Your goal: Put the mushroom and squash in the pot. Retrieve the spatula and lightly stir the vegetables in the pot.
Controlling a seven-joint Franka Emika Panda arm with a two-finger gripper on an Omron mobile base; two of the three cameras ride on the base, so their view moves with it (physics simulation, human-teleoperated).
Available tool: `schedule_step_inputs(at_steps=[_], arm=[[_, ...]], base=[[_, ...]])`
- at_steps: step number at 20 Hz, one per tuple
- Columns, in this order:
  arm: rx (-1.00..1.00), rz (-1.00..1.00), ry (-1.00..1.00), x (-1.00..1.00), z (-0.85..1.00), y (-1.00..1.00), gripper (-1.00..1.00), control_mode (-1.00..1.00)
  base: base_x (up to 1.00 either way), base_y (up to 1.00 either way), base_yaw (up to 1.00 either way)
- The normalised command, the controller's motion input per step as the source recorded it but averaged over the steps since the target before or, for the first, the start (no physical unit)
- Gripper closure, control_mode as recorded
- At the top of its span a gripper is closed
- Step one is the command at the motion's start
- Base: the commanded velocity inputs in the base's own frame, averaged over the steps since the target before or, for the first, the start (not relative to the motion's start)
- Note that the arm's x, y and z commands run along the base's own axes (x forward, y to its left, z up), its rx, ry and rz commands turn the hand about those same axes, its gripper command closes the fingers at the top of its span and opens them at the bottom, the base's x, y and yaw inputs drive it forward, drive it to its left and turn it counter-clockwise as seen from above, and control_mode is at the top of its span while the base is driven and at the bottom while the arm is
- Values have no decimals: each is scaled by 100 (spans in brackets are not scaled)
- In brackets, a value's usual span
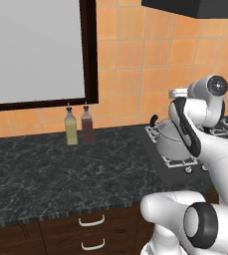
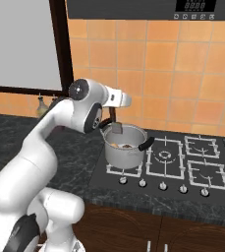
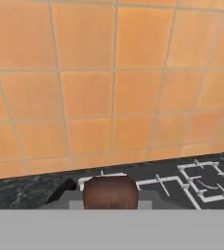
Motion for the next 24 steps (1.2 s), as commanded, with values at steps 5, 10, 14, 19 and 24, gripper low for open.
schedule_step_inputs(at_steps=[5, 10, 14, 19, 24], arm=[[30, -11, 0, 30, -57, -43, 100, -100], [15, -12, 0, 26, -69, -12, 100, -100], [1, -16, 0, 37, -55, -7, 100, -100], [0, -15, 0, 29, -54, -11, 100, -100], [3, -13, 3, 38, -41, -6, 100, -100]], base=[[0, 0, 0], [0, 0, 0], [0, 0, 0], [0, 0, 0], [0, 0, 0]])
